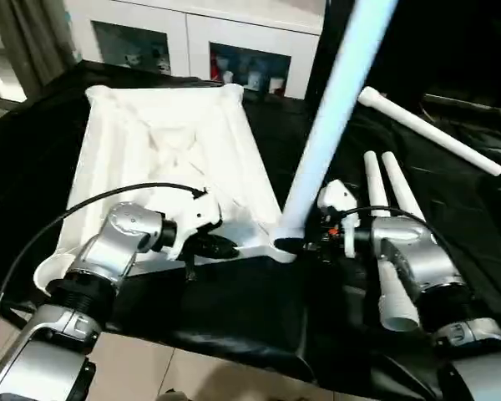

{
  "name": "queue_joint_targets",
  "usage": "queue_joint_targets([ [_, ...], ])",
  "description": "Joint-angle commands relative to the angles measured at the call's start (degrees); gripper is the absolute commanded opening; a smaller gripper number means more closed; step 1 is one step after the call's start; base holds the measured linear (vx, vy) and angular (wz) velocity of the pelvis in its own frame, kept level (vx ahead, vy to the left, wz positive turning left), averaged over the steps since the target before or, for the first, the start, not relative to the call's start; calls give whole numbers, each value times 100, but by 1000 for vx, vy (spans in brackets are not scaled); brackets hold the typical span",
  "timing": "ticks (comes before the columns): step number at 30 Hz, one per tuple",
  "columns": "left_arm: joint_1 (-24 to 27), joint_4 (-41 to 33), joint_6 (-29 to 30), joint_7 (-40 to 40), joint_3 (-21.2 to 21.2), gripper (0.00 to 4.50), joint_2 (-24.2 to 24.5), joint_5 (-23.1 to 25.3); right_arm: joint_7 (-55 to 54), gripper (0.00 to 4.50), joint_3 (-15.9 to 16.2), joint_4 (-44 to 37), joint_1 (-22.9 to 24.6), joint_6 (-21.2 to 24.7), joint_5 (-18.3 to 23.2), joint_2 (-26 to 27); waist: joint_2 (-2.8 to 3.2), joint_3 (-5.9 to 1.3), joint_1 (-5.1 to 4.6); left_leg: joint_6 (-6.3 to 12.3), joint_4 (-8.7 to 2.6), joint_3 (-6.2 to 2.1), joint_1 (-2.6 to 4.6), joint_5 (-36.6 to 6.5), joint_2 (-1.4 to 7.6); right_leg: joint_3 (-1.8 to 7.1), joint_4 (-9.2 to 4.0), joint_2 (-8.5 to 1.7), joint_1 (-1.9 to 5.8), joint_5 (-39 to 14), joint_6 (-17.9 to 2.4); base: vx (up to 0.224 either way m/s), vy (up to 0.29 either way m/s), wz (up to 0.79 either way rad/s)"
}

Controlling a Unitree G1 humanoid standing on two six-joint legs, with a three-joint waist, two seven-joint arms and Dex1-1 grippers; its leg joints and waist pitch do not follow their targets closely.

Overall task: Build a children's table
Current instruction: Rotate leg to tighten

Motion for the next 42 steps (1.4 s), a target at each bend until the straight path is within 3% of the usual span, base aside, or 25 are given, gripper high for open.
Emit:
queue_joint_targets([
  [1, -31, -298, -97, -146, 1, 0, -113, -246, -76, 343, -42, -21, -50, -16, -18, -5, 50, -379, -18, 267, -347, 14, 18, -619, 135, 340, -338, -322, 464, -267, -1279, 0, 0, 0],
  [7, -60, -170, -176, -107, -1, 0, -100, -175, -40, 282, 28, 83, -65, -66, -33, -18, 35, -395, -13, 310, -329, 8, 2, -499, 126, 334, -309, -316, 487, -72, -1296, 0, 0, 0],
  [14, -43, -170, -59, 108, 67, 0, -130, -143, -224, 274, 33, 328, -57, -128, -103, 84, 45, -393, -17, 311, -321, 7, 6, -552, 126, 332, -312, -319, 480, -155, -1312, 0, 0, 0],
  [15, -39, -143, -17, 224, 86, 0, -152, -114, -398, 274, -9, 425, -58, -109, -113, 134, 8, -388, -23, 304, -324, 7, -3, -560, 125, 332, -316, -318, 482, -211, -1298, 0, 0, 0],
  [16, -40, -138, -13, 245, 90, 0, -159, -111, -449, 273, -22, 450, -61, -108, -117, 146, 23, -388, -21, 289, -324, 3, 1, -573, 125, 334, -314, -326, 479, -258, -1291, 0, 0, 0],
  [20, -150, 47, 311, 1052, 247, 0, -511, -27, -2116, 272, -442, 1086, -150, -23, -175, 586, 25, -346, -63, 111, -362, -9, -7, -830, 117, 327, -402, -332, 458, -999, -1079, 0, 0, 0],
  [22, -207, 148, 380, 1346, 261, 0, -640, 46, -2630, 272, -565, 1232, -188, 54, -166, 730, 32, -309, -101, -60, -386, -18, 30, -1127, 100, 320, -506, -345, 432, -1907, -801, 0, 0, 0],
  [23, -284, 288, 501, 1775, 291, 0, -836, 132, -3186, 272, -650, 1386, -243, 130, -189, 903, 86, -308, -92, -82, -391, -34, 54, -1216, 102, 315, -525, -351, 427, -2073, -754, 0, 0, 0],
  [24, -316, 345, 556, 1962, 309, 0, -916, 162, -3373, 272, -673, 1446, -269, 151, -197, 963, 64, -313, -118, -104, -393, -30, 83, -1273, 108, 323, -553, -344, 398, -2147, -717, 0, 0, 0],
  [25, -444, 569, 771, 2712, 408, 0, -1245, 239, -4068, 272, -780, 1689, -390, 218, -200, 1214, 88, -328, -119, -119, -391, -36, 71, -1214, 100, 327, -528, -336, 413, -2055, -728, 0, 0, 0],
  [29, -617, 859, 837, 3670, 480, 0, -1752, 359, -4613, 272, -861, 2028, -622, 112, -173, 1604, 75, -339, -113, -41, -375, -23, 59, -1130, 84, 315, -510, -311, 423, -1735, -796, 0, 0, 0],
  [30, -680, 940, 734, 3863, 440, 0, -1909, 428, -4562, 328, -831, 2106, -695, -18, -172, 1745, 73, -350, -102, 37, -362, -4, 57, -1108, 77, 323, -524, -321, 414, -1701, -782, 0, 0, 0],
  [33, -696, 949, 675, 3856, 403, 0, -1933, 466, -4508, 347, -791, 2102, -707, -97, -200, 1781, 73, -360, -56, 182, -361, -8, 18, -975, 80, 318, -497, -327, 441, -1544, -772, 0, 0, 0],
  [36, -689, 914, 676, 3632, 403, 0, -1775, 460, -4161, 378, -731, 1992, -785, -225, -224, 1668, 52, -375, -88, 225, -362, -28, -38, -832, 72, 296, -463, -320, 488, -1340, -739, 0, 0, 0],
  [42, -465, 680, 469, 3016, 421, 0, -1403, 340, -2912, 402, -666, 1671, -816, -258, -114, 1122, 66, -383, -149, 411, -339, -26, -45, -804, 87, 294, -449, -322, 492, -1133, -929, 0, 0, 0],
])
